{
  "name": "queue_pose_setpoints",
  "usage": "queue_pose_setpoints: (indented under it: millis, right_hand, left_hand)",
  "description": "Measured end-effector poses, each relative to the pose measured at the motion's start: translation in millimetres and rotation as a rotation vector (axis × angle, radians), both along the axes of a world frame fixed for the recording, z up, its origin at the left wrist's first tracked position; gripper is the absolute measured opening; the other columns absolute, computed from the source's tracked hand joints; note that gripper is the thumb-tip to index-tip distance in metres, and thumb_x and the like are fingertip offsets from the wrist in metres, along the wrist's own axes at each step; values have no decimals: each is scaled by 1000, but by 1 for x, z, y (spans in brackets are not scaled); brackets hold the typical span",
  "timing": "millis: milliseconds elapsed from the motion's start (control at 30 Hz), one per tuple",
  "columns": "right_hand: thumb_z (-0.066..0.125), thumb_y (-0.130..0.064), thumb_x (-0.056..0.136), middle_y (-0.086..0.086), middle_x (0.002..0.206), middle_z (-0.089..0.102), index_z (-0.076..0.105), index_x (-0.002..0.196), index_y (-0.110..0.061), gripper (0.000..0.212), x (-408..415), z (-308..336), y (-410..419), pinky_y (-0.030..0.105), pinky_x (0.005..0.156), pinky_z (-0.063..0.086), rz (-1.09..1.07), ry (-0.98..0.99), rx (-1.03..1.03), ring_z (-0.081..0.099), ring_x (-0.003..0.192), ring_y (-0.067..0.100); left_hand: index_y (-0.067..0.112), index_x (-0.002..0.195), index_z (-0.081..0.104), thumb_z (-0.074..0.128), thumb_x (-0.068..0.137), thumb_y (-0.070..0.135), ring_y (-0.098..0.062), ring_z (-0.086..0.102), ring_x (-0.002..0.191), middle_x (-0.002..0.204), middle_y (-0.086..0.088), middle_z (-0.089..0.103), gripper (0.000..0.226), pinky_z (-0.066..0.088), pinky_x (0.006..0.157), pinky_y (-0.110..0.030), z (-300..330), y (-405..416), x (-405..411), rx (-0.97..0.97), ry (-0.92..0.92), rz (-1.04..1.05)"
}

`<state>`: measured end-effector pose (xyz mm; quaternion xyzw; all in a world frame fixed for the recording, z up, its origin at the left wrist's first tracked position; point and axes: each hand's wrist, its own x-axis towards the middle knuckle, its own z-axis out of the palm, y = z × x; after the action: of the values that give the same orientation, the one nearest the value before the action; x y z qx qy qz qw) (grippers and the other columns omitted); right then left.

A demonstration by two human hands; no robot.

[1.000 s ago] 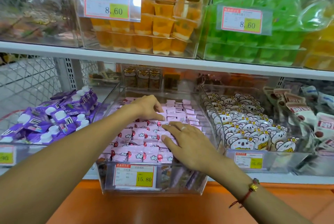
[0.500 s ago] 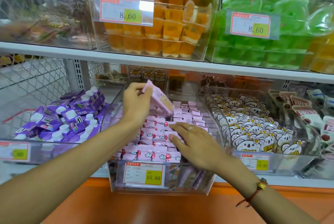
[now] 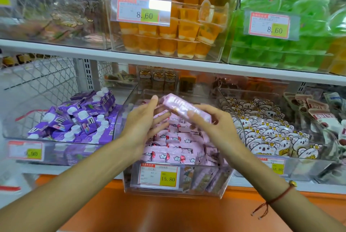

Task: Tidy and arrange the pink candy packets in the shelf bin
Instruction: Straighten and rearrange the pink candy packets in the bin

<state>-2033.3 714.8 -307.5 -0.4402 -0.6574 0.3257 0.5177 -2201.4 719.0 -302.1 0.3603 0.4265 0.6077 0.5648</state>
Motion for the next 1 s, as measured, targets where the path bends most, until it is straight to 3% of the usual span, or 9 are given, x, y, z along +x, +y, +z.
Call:
queue_pose_setpoints:
  millis: [100, 200, 400, 500, 567, 700, 767, 867, 1000]
  right_hand:
    - [67, -25, 85, 0, 74, 72, 71, 97, -14, 17, 5, 4, 3, 16, 54, 52, 78, 321, -353, 67, 61, 9]
    - [69, -29, 81, 4, 79, 72, 72, 94, -10, 24, 7, 3, 4, 18, 56, 55, 156, 397, -490, 67, 60, 11]
    - [61, -52, 76, 6, 95, 74, 63, 111, -13, 52, 13, 5, 6, 21, 66, 55, 234, 574, -420, 70, 82, 16]
    - [65, -29, 85, -2, 80, 71, 62, 107, -12, 28, 12, 5, 8, 19, 67, 55, 41, 432, -210, 66, 72, 9]
    - [61, -18, 90, 0, 79, 69, 55, 113, -12, 25, 13, 3, 13, 19, 65, 55, -135, 339, -101, 64, 66, 8]
    - [60, -19, 91, 4, 94, 65, 42, 117, -16, 32, 21, -1, 28, 33, 79, 54, -337, 109, 106, 67, 85, 15]
    - [60, -21, 90, -4, 80, 62, 43, 112, -18, 28, 21, -5, 38, 28, 67, 49, -378, -71, 182, 63, 73, 5]
    - [62, -22, 90, -8, 69, 57, 44, 108, -23, 26, 16, -9, 52, 24, 57, 41, -367, -322, 261, 55, 61, 1]
    - [58, -25, 92, 1, 88, 65, 45, 114, -21, 26, 15, -1, 68, 36, 69, 50, -267, -517, 305, 62, 75, 15]
  left_hand:
    - [28, 118, 54, 52, 90, 47, -4, 65, 98, 121, 8, 59, 34, 56, 66, -18, 2, -1, -4, 130, 232, -59]
    - [33, 125, 55, 59, 89, 36, 2, 65, 96, 123, 9, 59, 36, 55, 72, -18, 2, -1, -5, 215, 288, -165]
    - [17, 112, 63, 65, 87, 25, -8, 71, 84, 101, -1, 69, 27, 54, 64, -15, -4, 4, -2, 166, 168, -49]
    - [14, 110, 60, 64, 87, 29, -6, 70, 81, 101, 1, 68, 28, 55, 62, -16, -12, 8, 1, 140, 273, -86]
    - [18, 108, 59, 64, 87, 32, -5, 65, 94, 106, 6, 66, 25, 53, 75, -18, -18, 14, 1, 241, 558, -91]
    - [32, 126, 46, 59, 91, 27, -4, 53, 108, 125, 12, 55, 37, 47, 86, -26, -29, 28, -3, 496, 1174, -59]
    - [32, 129, 46, 52, 95, 27, -4, 48, 104, 125, 11, 54, 36, 43, 83, -26, -35, 35, -1, 552, 1367, -111]
    - [28, 123, 56, 43, 99, 32, -10, 47, 112, 122, 11, 57, 28, 44, 89, -34, -38, 44, -2, 554, 1482, -244]
    - [32, 129, 53, 37, 99, 39, -8, 41, 119, 131, 15, 52, 34, 43, 96, -38, -36, 52, -8, 551, 1608, -352]
